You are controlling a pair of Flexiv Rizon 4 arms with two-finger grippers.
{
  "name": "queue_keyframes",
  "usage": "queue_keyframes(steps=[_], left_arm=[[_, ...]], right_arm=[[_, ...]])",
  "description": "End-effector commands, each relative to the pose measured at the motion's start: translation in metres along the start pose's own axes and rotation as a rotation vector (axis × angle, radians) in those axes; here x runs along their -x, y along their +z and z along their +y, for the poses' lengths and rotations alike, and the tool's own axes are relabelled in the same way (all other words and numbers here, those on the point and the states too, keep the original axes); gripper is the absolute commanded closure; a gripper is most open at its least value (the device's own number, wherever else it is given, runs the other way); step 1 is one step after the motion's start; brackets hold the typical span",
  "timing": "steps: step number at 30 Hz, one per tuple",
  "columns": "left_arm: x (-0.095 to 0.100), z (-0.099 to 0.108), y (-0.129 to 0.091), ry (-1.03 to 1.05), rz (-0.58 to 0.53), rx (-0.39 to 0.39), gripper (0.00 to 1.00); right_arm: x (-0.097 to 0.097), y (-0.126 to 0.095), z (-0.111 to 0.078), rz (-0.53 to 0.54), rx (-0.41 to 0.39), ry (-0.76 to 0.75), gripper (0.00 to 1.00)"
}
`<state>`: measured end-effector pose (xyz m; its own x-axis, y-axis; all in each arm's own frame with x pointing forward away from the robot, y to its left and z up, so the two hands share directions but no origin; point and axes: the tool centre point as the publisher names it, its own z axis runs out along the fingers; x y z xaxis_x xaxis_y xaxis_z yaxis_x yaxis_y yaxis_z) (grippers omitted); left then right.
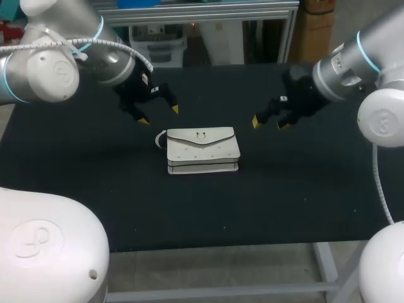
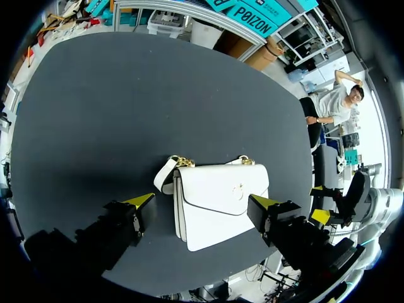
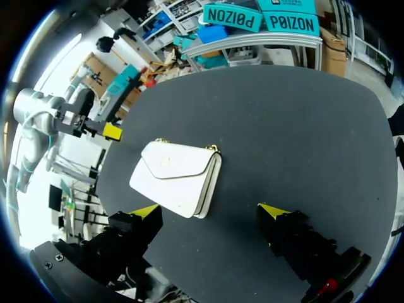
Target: Pick up the bag, open it, inspect its contents, close it, and place it on the opposite side
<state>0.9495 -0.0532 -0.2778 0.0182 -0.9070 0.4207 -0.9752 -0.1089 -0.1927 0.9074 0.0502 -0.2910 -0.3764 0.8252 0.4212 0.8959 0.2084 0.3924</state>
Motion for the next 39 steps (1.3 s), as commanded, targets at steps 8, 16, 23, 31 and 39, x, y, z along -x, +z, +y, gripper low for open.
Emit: queue_keyframes(steps=[8, 16, 23, 31, 39], left_arm=[[0.004, 0.001, 0.012, -0.112, -0.036, 0.003, 0.0], [0.012, 0.014, 0.014, -0.098, 0.059, 0.031, 0.0], [0.016, 0.022, 0.021, -0.104, 0.145, 0.101, 0.0], [0.018, 0.029, 0.04, -0.054, 0.234, 0.125, 0.0], [0.013, 0.029, 0.055, -0.019, 0.294, 0.148, 0.02]], right_arm=[[-0.006, -0.001, 0.002, 0.066, -0.059, 0.156, 0.0], [-0.008, 0.021, 0.005, 0.17, -0.14, 0.283, 0.0], [-0.016, 0.045, 0.003, 0.2, -0.206, 0.301, 0.0], [-0.019, 0.058, 0.004, 0.263, -0.235, 0.345, 0.0], [-0.018, 0.076, 0.005, 0.307, -0.236, 0.386, 0.0]])
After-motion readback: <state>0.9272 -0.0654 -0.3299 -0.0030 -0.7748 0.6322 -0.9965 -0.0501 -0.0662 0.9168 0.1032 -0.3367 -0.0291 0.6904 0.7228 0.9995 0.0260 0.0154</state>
